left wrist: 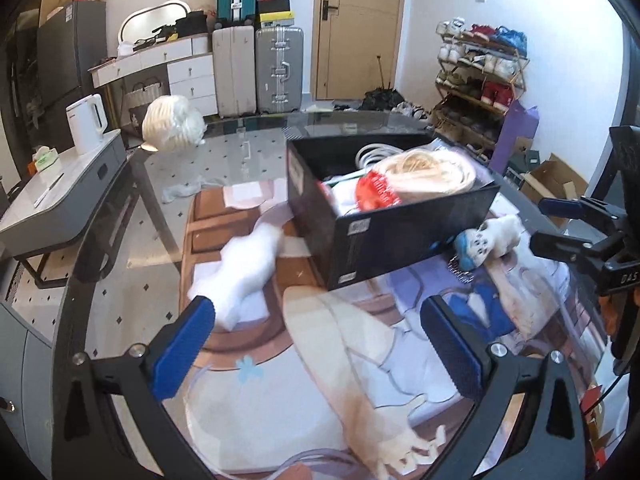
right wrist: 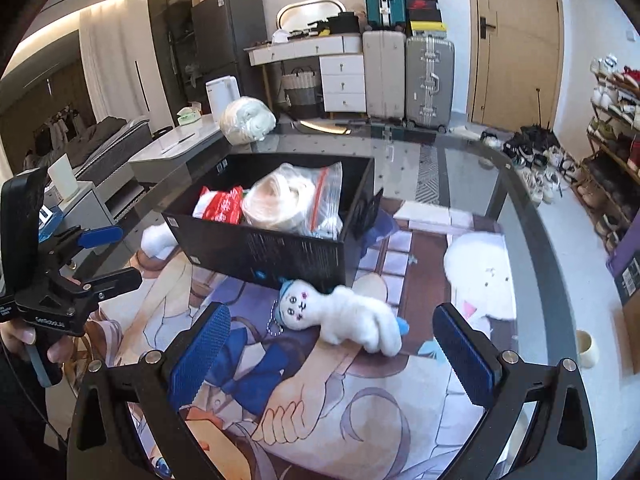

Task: Organize soft objects
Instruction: 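Move the left tool toward the white foam piece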

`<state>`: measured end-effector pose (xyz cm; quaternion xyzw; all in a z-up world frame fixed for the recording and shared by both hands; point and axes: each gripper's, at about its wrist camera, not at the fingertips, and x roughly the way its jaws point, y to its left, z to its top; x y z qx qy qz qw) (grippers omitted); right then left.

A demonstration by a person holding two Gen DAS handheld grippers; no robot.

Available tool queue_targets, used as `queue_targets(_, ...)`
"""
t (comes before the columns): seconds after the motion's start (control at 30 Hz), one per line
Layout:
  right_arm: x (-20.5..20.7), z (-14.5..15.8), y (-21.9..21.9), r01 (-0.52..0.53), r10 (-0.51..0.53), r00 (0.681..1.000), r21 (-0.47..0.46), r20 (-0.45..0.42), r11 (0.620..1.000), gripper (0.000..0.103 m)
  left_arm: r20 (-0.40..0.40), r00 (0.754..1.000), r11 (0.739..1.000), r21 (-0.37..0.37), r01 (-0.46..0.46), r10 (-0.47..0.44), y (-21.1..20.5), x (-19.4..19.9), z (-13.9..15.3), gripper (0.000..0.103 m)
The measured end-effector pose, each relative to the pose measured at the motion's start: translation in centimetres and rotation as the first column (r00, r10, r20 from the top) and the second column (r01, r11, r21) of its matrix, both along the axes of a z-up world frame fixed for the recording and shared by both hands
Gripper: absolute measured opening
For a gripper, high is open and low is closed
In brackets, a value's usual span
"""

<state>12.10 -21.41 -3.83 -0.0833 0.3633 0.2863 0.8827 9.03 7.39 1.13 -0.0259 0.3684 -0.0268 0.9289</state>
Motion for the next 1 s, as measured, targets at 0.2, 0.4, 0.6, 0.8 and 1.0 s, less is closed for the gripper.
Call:
queue_targets(0.2, 0.6, -1.2, 0.1, 0.004, -0.004, 1.0, -0.014, -0.031, 1.0, 0.103, -0.013, 1.0, 1.0, -0.015, -0.013, 0.013, 0.6, 0.0, -0.7, 0.103)
queue_targets(0.4, 1.2, -2.3, 0.7, -0.001, -0.002, 0.998, -0.053, -0.065, 0.999, 0.103, -0.048, 0.999, 1.0, -0.005, -0.016, 0.015, 1.0, 0.6, -1.6, 0.103)
queue_targets(0.6, 2.3, -3.0, 1.0, 0.018, -0.024, 0.996, -0.07, -0.088, 0.997, 0.103, -0.061, 0.997, 0.998, -0.018, -0.058, 0.057, 2.7, 1.1, -1.9, 0.103)
queue_targets(0.8, 3.3, -3.5, 1.2, 0.031, -0.039, 0.993, -0.069, -0.113, 0.997, 0.103, -0.094, 0.99, 0.995, -0.003, -0.102, 0.101, 4.4, 2.6, -2.6, 0.103)
queue_targets(1.0, 4.2, -3.9, 1.3, 0.037, -0.045, 0.991, -0.067, -0.124, 0.997, 0.103, -0.139, 0.982, 0.991, -0.026, -0.129, 0.124, 5.7, 4.7, -3.5, 0.103)
